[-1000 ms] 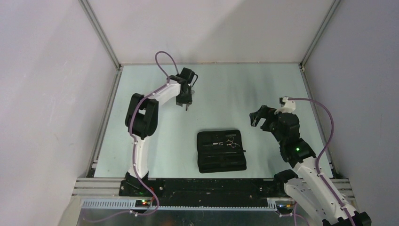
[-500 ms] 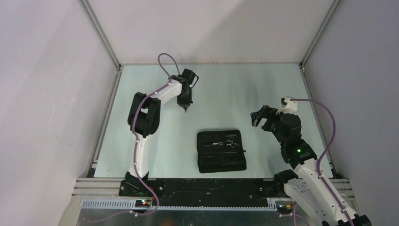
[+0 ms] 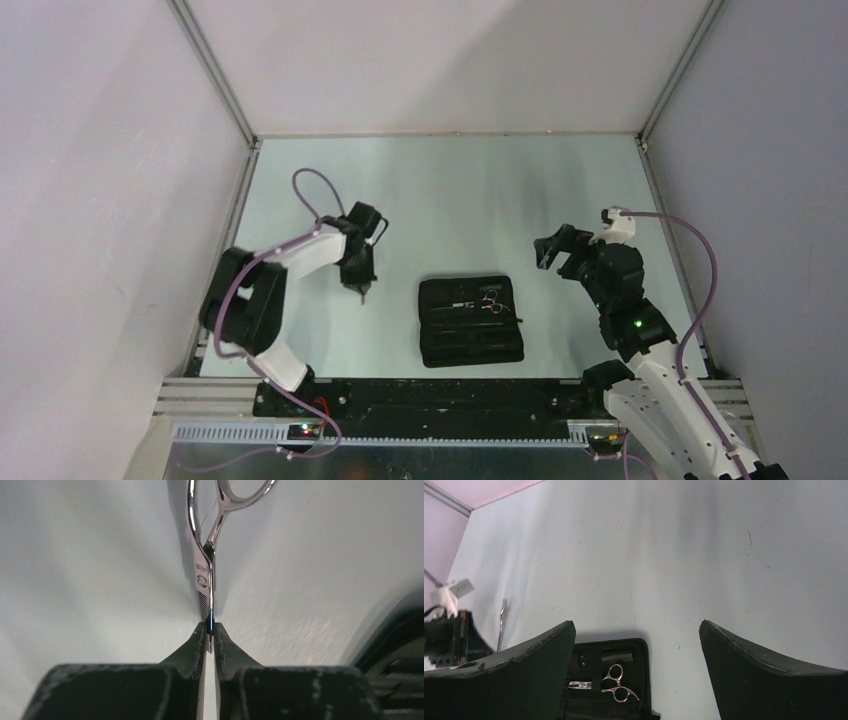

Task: Sort the hair-cutting tools
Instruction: Move the scissors to the center of the board.

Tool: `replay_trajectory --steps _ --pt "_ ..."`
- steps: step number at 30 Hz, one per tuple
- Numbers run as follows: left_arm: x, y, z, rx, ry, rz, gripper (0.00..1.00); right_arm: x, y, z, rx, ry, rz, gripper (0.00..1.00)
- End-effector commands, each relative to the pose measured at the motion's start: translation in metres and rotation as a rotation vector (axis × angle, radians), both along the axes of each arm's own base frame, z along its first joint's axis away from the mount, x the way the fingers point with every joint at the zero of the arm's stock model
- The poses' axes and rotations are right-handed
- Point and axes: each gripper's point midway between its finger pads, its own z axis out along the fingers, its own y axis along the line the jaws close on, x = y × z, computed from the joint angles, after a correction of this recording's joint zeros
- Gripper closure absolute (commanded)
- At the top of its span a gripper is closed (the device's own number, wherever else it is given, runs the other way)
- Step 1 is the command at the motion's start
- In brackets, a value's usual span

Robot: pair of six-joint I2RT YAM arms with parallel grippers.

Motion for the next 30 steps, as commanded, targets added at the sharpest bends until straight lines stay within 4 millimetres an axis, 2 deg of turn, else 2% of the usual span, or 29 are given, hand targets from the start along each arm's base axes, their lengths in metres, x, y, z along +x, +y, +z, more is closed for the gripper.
replay_trajectory --steps 1,4,8,11,16,21,27,29,30 --pt "-0.043 0.008 0.009 -0.064 -0.016 0.061 0.96 -0.001 -0.002 0.011 0.014 -0.043 -0.005 0.01" --pt "-0.064 0.011 0.003 -0.091 0.0 0.098 0.92 -0.002 -0.002 0.012 0.016 -0.045 -0.004 0.01" --pt "-0.079 0.005 -0.003 -0.154 0.004 0.143 0.78 -0.003 -0.001 0.013 0.019 -0.047 0.0 0.01" --pt "-0.078 -0.009 -0.004 -0.222 0.01 0.166 0.62 -0.004 -0.002 0.014 0.021 -0.049 -0.001 0.01" --pt "-0.075 -0.017 -0.007 -0.258 0.014 0.198 0.47 -0.006 -0.004 0.017 0.024 -0.063 -0.009 0.01" --pt "-0.056 -0.03 -0.003 -0.314 -0.024 0.228 0.42 -0.006 -0.004 0.018 0.024 -0.063 -0.01 0.01" --pt "-0.004 -0.05 0.025 -0.371 -0.159 0.21 0.4 -0.005 -0.003 0.015 0.021 -0.053 -0.007 0.01" --pt "0.018 -0.063 0.039 -0.409 -0.198 0.19 0.38 -0.005 -0.004 0.014 0.02 -0.052 -0.007 0.01" --pt "0.022 -0.066 0.041 -0.419 -0.2 0.186 0.36 -0.005 -0.004 0.014 0.019 -0.051 -0.008 0.01"
